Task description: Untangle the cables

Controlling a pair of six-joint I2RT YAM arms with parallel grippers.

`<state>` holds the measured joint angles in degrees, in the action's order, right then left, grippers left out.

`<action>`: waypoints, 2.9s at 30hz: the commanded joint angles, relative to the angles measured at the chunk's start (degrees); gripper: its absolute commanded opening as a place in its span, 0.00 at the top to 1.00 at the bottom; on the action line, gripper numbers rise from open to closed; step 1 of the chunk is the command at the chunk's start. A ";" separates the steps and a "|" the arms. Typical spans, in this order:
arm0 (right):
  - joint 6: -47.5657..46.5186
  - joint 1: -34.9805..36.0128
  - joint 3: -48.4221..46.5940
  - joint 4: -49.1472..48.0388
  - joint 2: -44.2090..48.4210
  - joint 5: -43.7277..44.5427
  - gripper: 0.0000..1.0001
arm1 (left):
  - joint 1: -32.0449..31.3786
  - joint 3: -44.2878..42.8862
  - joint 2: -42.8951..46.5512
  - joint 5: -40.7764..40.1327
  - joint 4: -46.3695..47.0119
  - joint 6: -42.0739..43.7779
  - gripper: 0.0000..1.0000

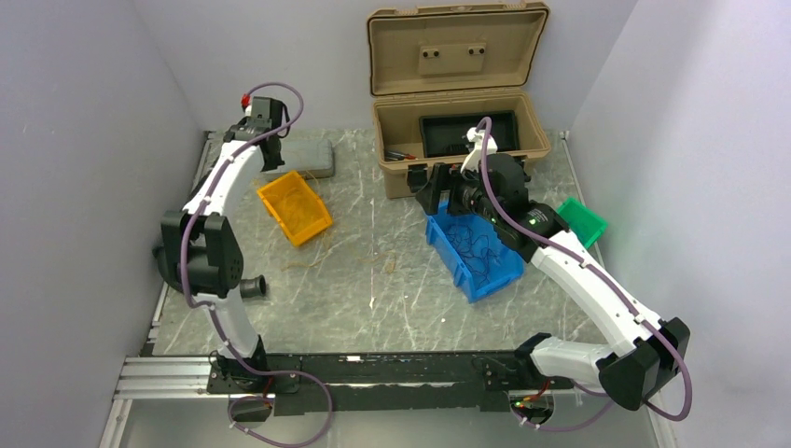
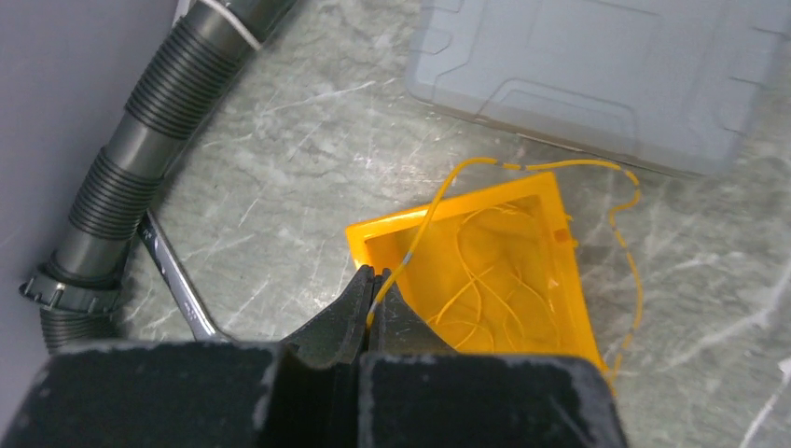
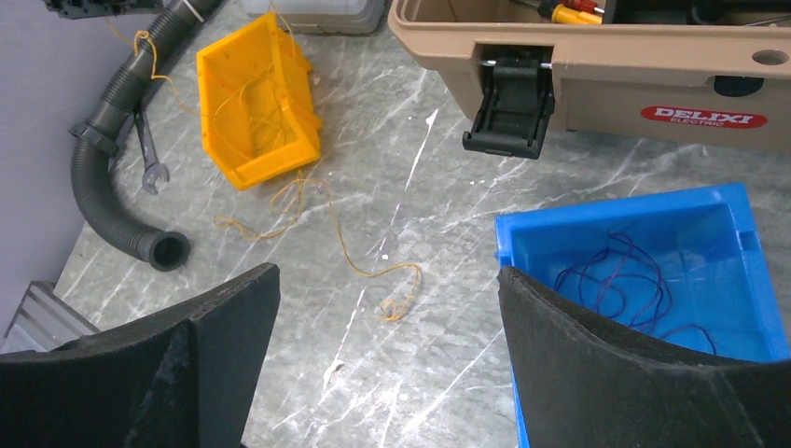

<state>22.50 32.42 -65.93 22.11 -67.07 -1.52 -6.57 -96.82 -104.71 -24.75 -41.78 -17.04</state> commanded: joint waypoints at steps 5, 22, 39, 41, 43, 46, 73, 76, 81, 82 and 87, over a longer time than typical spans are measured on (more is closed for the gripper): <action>-0.59 0.36 -0.80 -3.21 1.57 1.01 0.12 | -0.37 -4.71 -2.05 -14.32 -9.59 -12.09 1.00; 0.81 0.43 0.10 -3.48 1.97 0.52 0.11 | -3.81 10.30 8.46 -16.91 -7.16 -16.97 1.00; 0.09 0.50 0.53 -1.37 4.03 3.46 0.11 | -6.44 -2.50 -9.09 -15.98 -17.09 -24.41 1.00; 0.09 0.41 0.34 -1.27 3.97 3.29 0.11 | -6.52 -2.88 -10.28 -14.85 -16.03 -23.85 1.00; 0.13 0.53 0.28 -1.19 4.11 3.59 0.11 | -6.53 -3.14 -11.39 -13.20 -14.63 -22.91 1.00; -0.01 0.49 0.30 -0.94 4.31 3.97 0.11 | -6.55 -3.47 -13.07 -10.30 -12.15 -21.49 1.00; 0.16 0.48 -1.30 0.88 5.10 4.01 0.11 | -4.08 -2.31 -4.17 0.64 -7.47 -12.31 0.66; 0.48 0.50 -1.23 0.84 5.10 3.68 0.11 | -4.07 -4.04 -2.98 0.56 -9.62 -11.20 0.62; 0.62 0.50 -1.35 1.02 5.53 3.63 0.11 | -3.77 -2.19 0.62 1.55 -9.05 -9.92 0.56; 0.61 0.51 -1.32 1.13 5.66 3.63 0.11 | -3.61 -1.54 1.12 1.93 -8.65 -9.74 0.54; 0.59 0.56 -1.40 1.38 5.98 3.71 0.11 | -3.13 -0.90 1.03 4.63 -7.12 -8.56 0.51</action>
<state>22.70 32.73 -65.49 23.92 -62.72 2.48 -10.26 -97.93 -105.41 -22.63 -50.02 -27.44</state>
